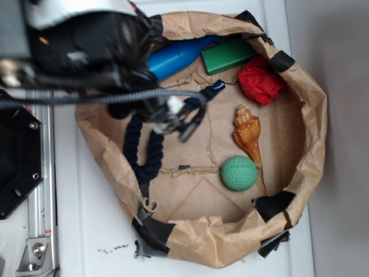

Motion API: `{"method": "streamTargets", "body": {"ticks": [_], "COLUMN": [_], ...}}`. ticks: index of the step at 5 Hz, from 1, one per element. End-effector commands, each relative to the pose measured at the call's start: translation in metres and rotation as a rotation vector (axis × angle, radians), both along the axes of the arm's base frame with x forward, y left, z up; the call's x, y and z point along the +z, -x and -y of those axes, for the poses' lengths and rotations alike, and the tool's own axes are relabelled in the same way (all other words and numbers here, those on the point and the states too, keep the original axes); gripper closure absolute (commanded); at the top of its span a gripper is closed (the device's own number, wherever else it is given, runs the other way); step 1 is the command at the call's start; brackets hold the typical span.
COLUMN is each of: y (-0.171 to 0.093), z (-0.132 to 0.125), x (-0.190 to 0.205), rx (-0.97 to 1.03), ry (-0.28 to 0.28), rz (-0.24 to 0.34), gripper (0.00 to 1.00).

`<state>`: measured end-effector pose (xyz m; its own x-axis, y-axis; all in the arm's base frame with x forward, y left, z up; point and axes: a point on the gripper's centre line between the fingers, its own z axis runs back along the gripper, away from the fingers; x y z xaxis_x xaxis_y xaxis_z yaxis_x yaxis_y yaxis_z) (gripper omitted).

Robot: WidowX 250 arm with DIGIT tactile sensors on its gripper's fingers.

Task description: Grab the shell.

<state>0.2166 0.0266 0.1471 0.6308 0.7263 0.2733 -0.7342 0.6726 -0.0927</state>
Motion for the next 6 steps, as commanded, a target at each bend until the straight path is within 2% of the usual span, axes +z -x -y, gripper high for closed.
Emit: {"method": "streamTargets", "body": {"ticks": [1, 2, 3, 5, 6], "y": [-0.056, -0.08, -0.098, -0.107, -0.108], "z": [0.011, 0.006, 0.008, 0.014, 0.013], "x": [-0.035, -0.053, -0.06, -0.091, -0.111], "rx": [0.148, 0.126, 0.104, 0.08, 0.073], "ry": [0.085, 0.123, 0.145, 0.145, 0.15], "rz": [0.081, 0.108, 0.098, 0.035, -0.036], "gripper": [0.0, 0.0, 0.0, 0.0, 0.0]}}
